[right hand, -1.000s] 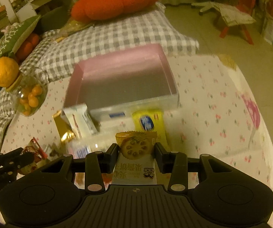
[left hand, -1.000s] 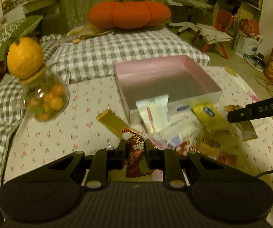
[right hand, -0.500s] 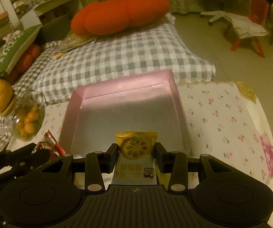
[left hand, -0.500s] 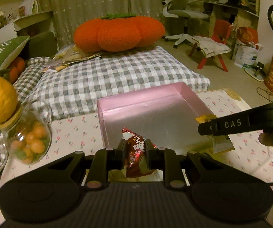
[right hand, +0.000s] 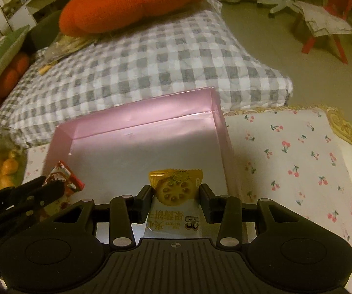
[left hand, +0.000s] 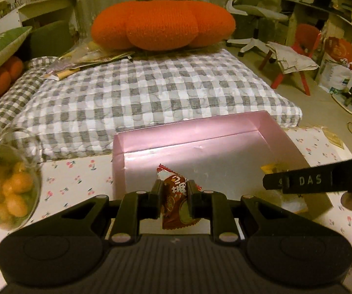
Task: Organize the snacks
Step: 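Carry both snacks into the pink box and open both tools to release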
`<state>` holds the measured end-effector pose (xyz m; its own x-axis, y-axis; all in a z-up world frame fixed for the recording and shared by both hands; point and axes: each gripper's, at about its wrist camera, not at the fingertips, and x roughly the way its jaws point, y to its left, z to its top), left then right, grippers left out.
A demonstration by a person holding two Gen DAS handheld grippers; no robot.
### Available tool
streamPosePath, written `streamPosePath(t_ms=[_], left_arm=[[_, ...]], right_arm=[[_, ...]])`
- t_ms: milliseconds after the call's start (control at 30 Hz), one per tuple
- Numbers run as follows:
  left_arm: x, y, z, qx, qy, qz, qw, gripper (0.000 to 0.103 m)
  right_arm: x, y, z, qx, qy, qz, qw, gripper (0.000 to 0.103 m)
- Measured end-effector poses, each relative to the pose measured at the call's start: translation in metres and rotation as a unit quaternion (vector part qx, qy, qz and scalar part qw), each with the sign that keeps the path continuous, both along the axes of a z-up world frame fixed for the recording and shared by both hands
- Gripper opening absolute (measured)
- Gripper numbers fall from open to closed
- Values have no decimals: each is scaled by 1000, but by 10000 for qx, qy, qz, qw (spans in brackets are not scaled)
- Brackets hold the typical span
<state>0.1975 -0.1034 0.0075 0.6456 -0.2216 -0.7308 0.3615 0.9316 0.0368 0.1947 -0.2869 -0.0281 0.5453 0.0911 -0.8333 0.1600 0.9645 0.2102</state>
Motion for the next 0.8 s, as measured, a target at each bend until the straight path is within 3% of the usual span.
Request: streamPosePath(t_ms=[800], left_arm=[[53,0,-25,-438,479,132,9978,20]], right_arm=[[28,9,-19,-300,175,137,9993,42]])
